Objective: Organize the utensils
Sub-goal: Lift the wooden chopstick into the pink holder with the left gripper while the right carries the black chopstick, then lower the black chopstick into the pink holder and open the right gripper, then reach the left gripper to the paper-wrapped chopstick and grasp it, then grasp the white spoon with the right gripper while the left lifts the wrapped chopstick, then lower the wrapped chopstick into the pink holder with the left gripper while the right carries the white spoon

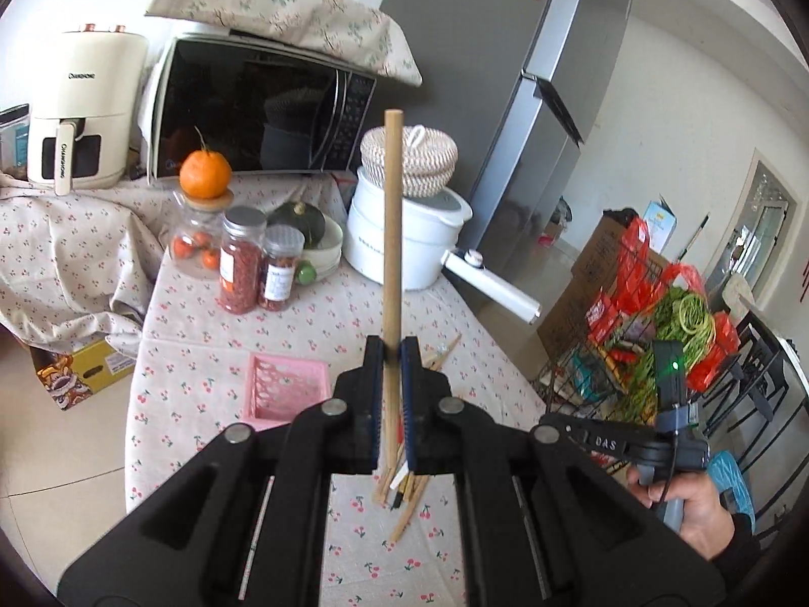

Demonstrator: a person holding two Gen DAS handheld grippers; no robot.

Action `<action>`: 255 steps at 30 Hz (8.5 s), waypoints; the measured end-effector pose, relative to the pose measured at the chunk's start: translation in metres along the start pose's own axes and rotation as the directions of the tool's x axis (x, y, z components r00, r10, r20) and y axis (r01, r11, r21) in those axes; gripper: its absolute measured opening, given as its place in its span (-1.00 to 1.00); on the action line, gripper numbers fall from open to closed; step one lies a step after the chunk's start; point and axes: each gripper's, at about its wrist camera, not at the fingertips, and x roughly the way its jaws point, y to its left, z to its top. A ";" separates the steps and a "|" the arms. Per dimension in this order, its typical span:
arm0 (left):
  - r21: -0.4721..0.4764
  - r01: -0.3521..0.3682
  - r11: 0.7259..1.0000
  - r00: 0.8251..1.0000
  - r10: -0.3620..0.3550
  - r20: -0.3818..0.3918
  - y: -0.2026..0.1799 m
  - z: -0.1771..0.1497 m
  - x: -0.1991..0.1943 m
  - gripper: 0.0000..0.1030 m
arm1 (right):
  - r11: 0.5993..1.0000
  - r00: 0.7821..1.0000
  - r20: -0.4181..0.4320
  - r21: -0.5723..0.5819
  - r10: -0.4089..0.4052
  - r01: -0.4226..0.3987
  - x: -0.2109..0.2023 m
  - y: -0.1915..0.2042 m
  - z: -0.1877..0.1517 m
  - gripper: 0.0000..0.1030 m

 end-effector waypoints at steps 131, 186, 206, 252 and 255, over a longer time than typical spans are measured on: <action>0.446 -0.118 0.887 0.684 0.398 -0.611 -0.063 -0.058 0.352 -0.48 | 0.993 0.971 -0.233 0.080 -0.060 0.081 0.082 -0.092 0.045 0.57; 0.005 0.030 1.000 0.961 -0.027 -0.274 0.001 -0.044 0.080 -0.88 | 0.996 0.985 -0.161 0.067 0.069 -0.059 0.154 -0.018 0.050 -0.53; -0.004 0.012 1.000 0.985 -0.013 -0.170 0.004 -0.036 0.069 -0.88 | 0.963 0.956 -0.158 0.150 0.245 -0.222 0.169 -0.023 0.042 -0.92; -0.121 -0.339 0.933 0.930 0.352 0.108 0.049 -0.026 0.103 -0.88 | 0.945 0.917 0.231 -0.042 0.325 -0.324 0.017 0.042 0.063 -0.92; -0.129 -0.316 0.940 0.945 0.324 0.047 0.052 -0.026 0.094 -0.88 | 0.944 0.912 0.247 -0.041 0.326 -0.327 0.010 0.047 0.062 -0.92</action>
